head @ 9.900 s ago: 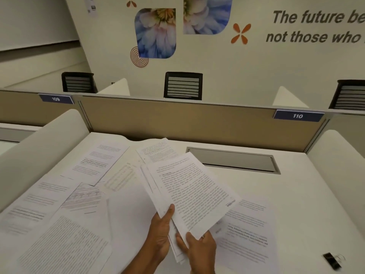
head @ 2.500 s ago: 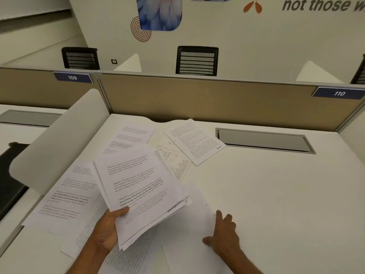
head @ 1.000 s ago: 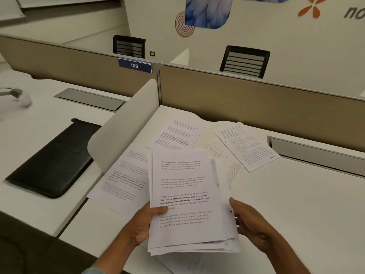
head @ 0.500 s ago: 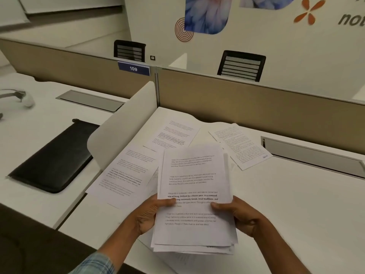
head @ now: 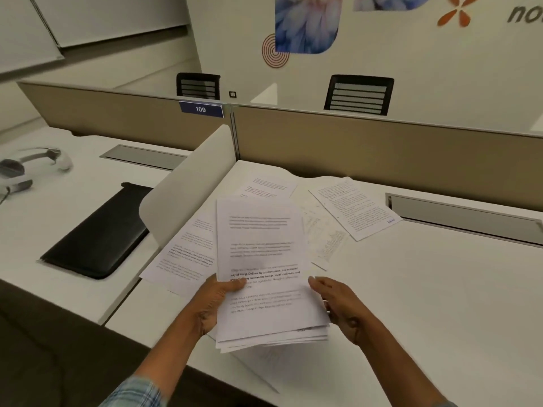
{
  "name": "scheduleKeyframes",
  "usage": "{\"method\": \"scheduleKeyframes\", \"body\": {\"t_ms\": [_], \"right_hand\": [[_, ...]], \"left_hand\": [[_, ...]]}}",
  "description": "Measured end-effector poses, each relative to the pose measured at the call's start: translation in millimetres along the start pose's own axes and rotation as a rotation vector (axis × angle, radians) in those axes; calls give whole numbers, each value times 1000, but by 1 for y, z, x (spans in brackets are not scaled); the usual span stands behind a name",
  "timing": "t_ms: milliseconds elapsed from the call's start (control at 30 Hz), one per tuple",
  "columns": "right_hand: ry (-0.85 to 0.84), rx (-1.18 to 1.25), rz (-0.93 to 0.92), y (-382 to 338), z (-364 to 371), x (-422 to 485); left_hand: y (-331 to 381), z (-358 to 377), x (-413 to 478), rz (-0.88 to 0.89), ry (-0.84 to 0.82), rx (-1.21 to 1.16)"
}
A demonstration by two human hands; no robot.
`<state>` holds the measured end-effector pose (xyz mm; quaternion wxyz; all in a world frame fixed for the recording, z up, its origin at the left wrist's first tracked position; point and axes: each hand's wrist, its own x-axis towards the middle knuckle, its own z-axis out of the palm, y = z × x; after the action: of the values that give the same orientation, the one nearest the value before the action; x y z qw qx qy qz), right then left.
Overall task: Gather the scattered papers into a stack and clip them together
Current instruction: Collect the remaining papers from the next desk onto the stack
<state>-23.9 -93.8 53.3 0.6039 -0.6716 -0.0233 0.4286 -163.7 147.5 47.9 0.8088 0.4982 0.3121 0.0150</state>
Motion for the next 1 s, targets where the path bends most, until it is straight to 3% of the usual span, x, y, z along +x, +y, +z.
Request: {"method": "scheduleKeyframes", "body": {"t_ms": [100,200,333,500,733,1000], "right_hand": [[219,-4,54,25,-3,9],[396,-160,83,53,4,15],[440,-348,90,73,27,21],[547,-603,138,73,58,40],[650,-478,237,62,69,64],[555,28,245,79,56,52]], "left_hand": [[9,-31,6,58,81,-93],[10,-63,14,46,99,-179],[1,-96,26,-27,83,-247],[-17,-118,41,-141,75,-139],[-25,-126,49,-206,37,-57],[-30,-130,50,-222,39,-102]]}}
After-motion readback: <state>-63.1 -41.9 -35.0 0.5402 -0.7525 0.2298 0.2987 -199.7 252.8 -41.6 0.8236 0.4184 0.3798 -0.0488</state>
